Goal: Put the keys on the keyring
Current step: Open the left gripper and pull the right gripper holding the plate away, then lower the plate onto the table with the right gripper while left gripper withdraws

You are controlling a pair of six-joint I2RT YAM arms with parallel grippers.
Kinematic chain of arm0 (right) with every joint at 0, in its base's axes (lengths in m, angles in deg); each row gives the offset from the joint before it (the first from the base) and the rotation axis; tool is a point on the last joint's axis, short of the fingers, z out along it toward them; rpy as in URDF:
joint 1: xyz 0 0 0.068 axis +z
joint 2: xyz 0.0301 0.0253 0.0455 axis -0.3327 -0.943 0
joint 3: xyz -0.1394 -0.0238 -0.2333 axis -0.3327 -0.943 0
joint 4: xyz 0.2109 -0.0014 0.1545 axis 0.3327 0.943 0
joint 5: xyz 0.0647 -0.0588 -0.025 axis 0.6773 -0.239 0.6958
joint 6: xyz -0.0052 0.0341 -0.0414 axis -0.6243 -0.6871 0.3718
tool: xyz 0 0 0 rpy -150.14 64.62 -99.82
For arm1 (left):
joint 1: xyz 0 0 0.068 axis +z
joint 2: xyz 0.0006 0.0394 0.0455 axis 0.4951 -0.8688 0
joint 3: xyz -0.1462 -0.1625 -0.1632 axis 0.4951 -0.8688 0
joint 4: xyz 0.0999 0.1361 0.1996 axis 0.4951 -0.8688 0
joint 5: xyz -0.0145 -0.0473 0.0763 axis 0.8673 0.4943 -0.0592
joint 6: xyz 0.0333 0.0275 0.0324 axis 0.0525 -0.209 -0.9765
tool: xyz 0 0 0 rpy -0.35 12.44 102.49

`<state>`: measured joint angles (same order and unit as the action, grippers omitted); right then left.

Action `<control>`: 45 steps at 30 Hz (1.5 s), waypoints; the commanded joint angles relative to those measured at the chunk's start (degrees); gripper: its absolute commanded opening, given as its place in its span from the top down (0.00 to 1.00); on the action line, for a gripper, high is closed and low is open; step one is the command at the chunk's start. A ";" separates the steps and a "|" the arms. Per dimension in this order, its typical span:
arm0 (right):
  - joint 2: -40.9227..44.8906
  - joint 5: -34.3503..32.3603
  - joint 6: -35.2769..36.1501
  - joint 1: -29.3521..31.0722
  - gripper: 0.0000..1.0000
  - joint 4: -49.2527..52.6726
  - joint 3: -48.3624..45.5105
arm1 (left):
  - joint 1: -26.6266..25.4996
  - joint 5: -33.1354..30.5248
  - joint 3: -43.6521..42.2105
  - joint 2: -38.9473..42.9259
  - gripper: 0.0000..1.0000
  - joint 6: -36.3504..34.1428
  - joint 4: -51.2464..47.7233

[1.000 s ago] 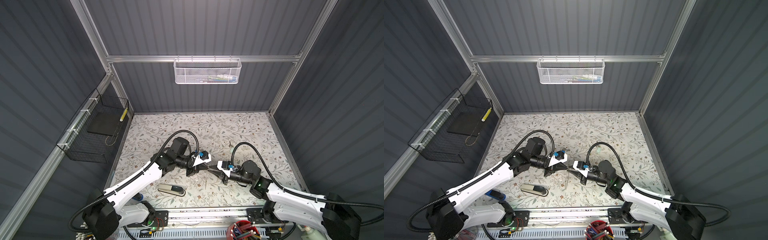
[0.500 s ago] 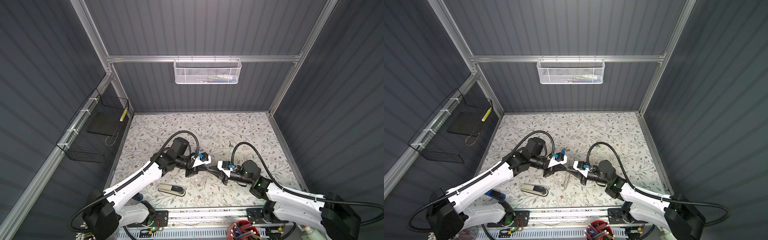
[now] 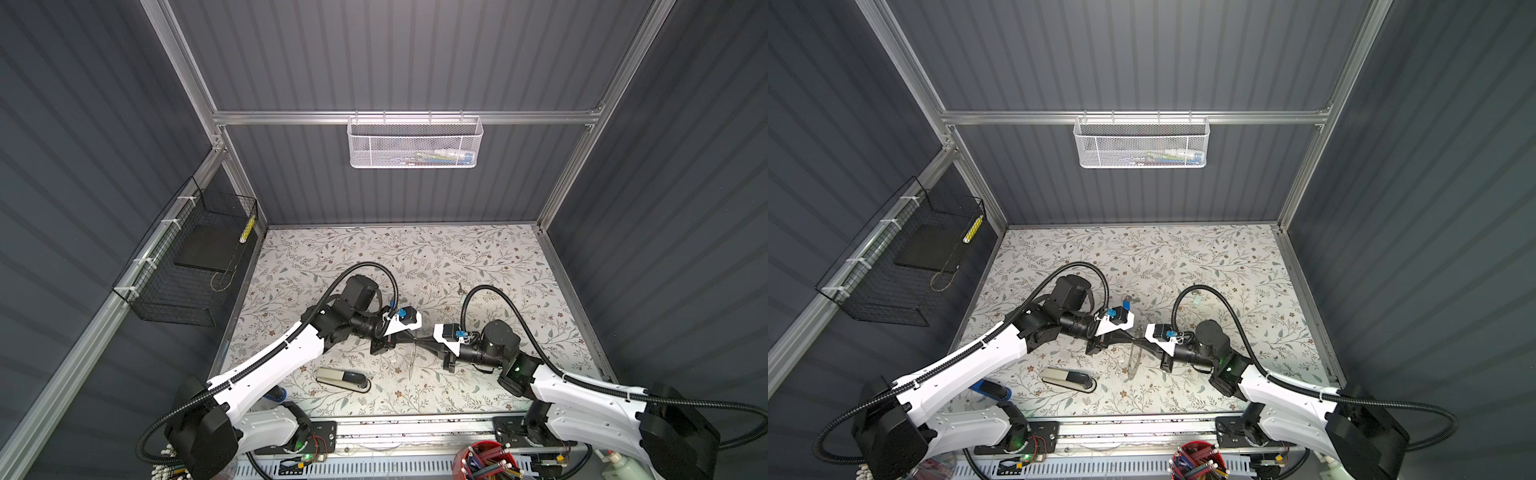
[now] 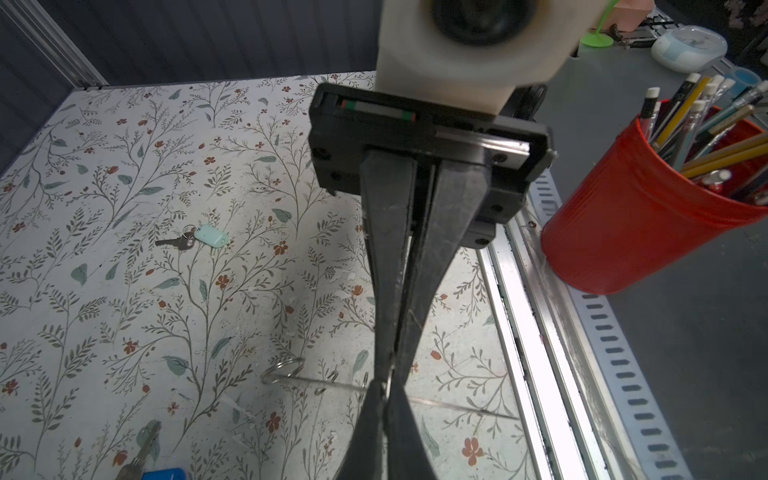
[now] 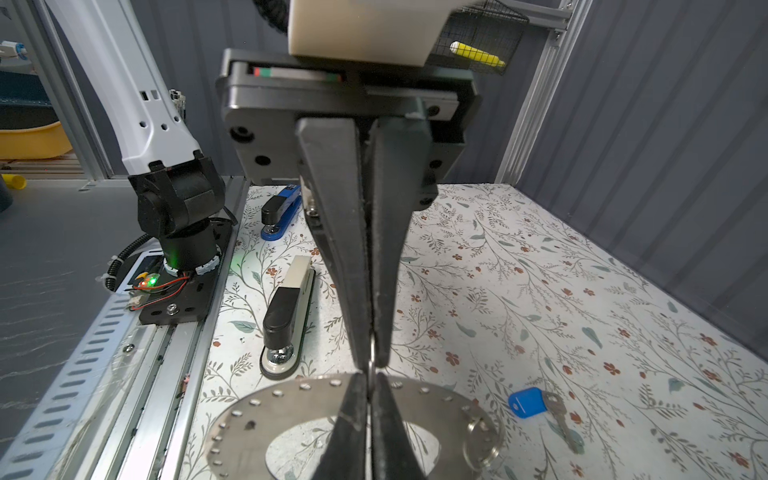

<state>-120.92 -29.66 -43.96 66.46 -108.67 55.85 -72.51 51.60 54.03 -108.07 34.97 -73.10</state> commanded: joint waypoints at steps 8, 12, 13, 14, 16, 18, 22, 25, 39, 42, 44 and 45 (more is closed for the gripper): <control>6.63 -5.03 1.04 -2.09 0.97 6.03 -0.81 | -0.25 -16.64 -4.76 5.00 0.47 13.90 12.75; 9.35 -7.48 0.53 -3.24 0.96 9.83 -0.93 | 0.84 -29.25 -3.74 3.14 0.36 21.56 13.31; 9.82 -7.83 0.23 -3.42 0.96 10.66 -0.91 | 1.33 -30.71 -3.48 2.34 0.33 22.88 13.36; 10.29 -7.90 -0.08 -3.67 0.96 11.77 -0.74 | 1.79 -33.16 -3.15 1.32 0.30 25.20 13.85; 11.06 -8.37 -0.48 -3.80 0.95 13.62 -0.40 | 3.64 -34.42 -2.86 -0.39 0.28 28.94 14.97; 12.07 -9.16 -0.85 -3.91 0.95 15.53 -0.25 | 5.91 -34.78 -2.97 -1.79 0.21 32.42 16.55; 15.24 -12.85 -2.01 -3.96 0.95 20.50 0.65 | 9.00 -39.06 -0.13 -5.83 0.12 35.14 14.25; 18.27 -15.05 -2.81 -3.94 0.95 24.49 1.36 | 10.04 -39.82 4.47 -11.20 0.10 35.05 8.65; 23.63 -24.31 -5.55 -4.13 0.92 33.24 4.13 | 15.75 -30.62 13.26 -30.22 0.17 42.12 7.77; 20.82 -22.73 -5.51 -4.39 0.90 34.10 5.50 | 18.48 -25.71 15.90 -33.92 0.20 43.05 7.23; 18.70 -20.80 -5.78 -4.46 0.91 34.69 6.84 | 18.93 -23.49 16.88 -35.41 0.22 42.32 7.63; 17.75 -20.52 -6.35 -4.45 0.91 34.46 7.24 | 18.94 -22.82 17.06 -35.95 0.22 41.65 7.90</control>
<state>-101.62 -52.35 -49.82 62.26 -74.73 60.47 -53.78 23.44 68.87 -143.04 76.22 -64.40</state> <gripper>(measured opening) 0.092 0.782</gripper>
